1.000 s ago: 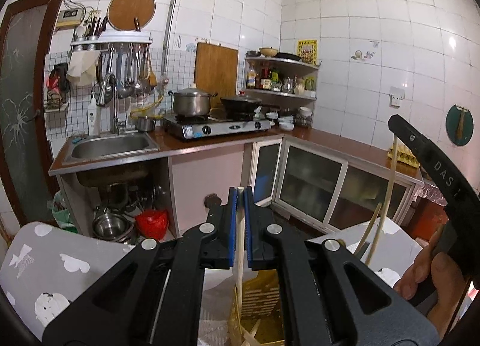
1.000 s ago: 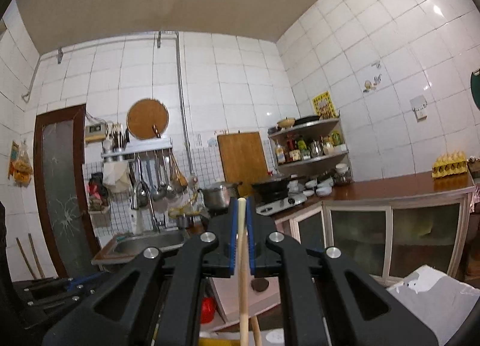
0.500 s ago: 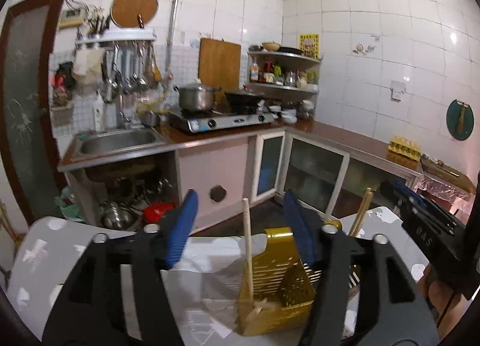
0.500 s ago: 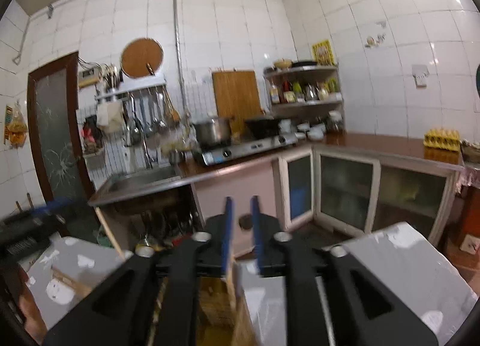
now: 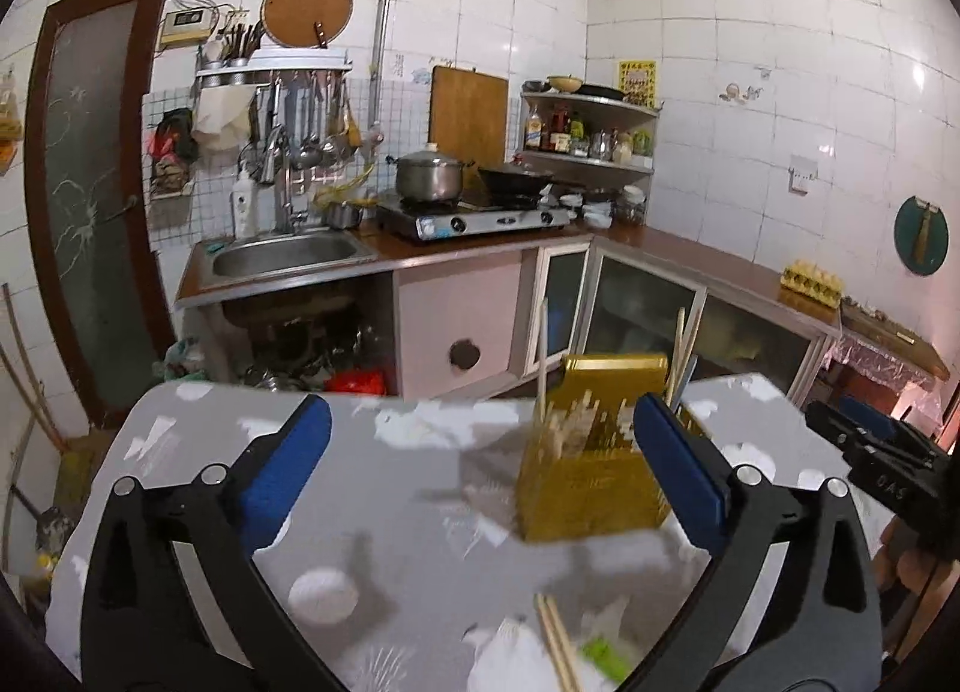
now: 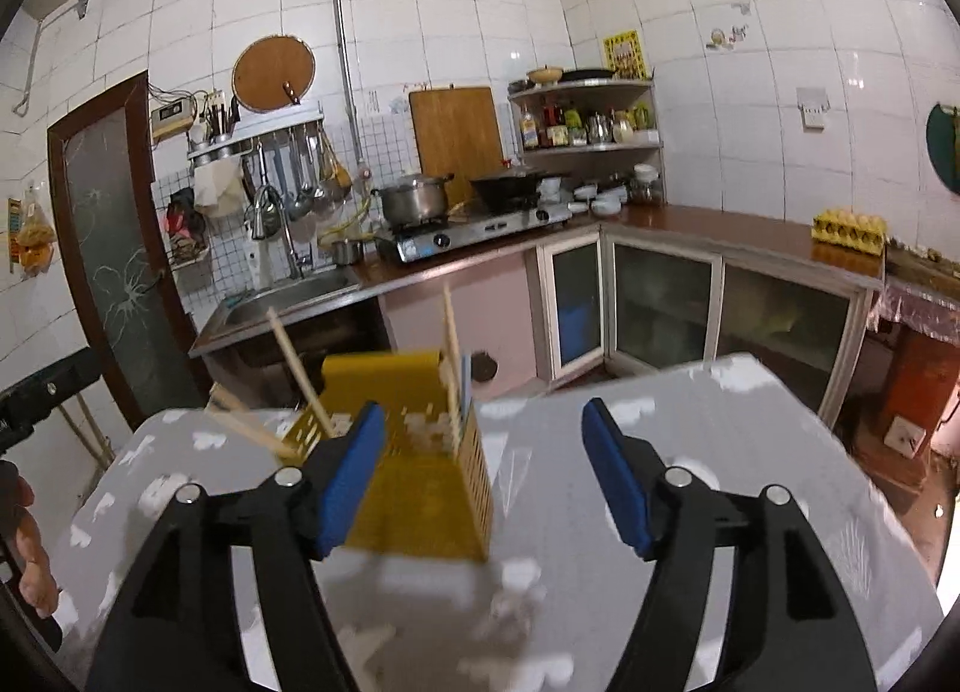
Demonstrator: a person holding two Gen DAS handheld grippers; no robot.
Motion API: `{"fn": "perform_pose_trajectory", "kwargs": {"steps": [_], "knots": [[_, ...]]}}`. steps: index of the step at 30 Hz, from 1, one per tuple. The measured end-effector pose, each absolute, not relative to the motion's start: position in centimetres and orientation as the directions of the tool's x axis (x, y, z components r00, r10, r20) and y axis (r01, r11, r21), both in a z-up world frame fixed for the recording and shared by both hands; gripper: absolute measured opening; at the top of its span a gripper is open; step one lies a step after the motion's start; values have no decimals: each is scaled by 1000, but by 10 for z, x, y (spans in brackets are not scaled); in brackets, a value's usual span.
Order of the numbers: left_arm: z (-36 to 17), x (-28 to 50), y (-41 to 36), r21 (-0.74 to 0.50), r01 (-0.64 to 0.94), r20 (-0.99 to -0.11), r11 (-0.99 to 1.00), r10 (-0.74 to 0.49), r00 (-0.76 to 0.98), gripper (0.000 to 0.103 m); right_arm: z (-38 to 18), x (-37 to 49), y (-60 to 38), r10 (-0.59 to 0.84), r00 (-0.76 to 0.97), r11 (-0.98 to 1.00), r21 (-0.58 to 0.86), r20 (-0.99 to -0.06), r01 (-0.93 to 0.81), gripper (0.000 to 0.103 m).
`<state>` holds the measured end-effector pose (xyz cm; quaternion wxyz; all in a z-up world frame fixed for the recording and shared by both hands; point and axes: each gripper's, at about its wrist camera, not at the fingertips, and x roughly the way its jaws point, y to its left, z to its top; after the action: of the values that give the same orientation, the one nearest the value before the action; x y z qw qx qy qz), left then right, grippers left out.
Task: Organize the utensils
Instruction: 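Move both grippers back down to the frog fork and chopsticks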
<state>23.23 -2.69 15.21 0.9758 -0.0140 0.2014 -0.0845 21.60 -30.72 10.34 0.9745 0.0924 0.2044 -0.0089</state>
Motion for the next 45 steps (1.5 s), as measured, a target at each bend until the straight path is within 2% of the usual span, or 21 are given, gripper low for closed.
{"fn": "perform_pose_trajectory", "kwargs": {"steps": [12, 19, 26, 31, 34, 38, 40, 41, 42, 45], "knots": [[65, 210, -3, -50, 107, -554, 993, -116, 825, 98, 24, 180, -274, 44, 835, 985, 164, -548, 56, 67], [12, 218, -1, 16, 79, -637, 997, -51, 769, 98, -14, 177, -252, 54, 788, 989, 141, -614, 42, 67], [-17, 234, 4, 23, 55, -698, 998, -23, 716, 98, -37, 191, -218, 80, 692, 996, 84, -717, -28, 67], [-26, 245, 13, -14, 25, -728, 1000, -27, 685, 98, -45, 201, -201, 87, 655, 996, 53, -750, -71, 65], [-28, 250, 16, -29, 17, -740, 999, -33, 672, 98, -50, 212, -189, 83, 624, 995, 32, -777, -92, 59], [-29, 253, 11, -45, 20, -751, 999, -47, 659, 98, -60, 229, -176, 83, 578, 994, 23, -812, -109, 45], [-29, 253, 7, -46, 28, -750, 999, -53, 659, 97, -59, 232, -174, 79, 580, 993, 12, -811, -118, 35], [-28, 254, 3, -40, 32, -749, 999, -51, 661, 97, -59, 234, -175, 87, 578, 992, 20, -811, -122, 23], [-28, 255, 0, -39, 37, -749, 999, -54, 660, 97, -58, 235, -177, 96, 575, 992, 30, -812, -123, 16], [-28, 256, -10, -62, 59, -751, 996, -85, 654, 95, -53, 235, -194, 103, 588, 994, 55, -802, -98, 16]]}}
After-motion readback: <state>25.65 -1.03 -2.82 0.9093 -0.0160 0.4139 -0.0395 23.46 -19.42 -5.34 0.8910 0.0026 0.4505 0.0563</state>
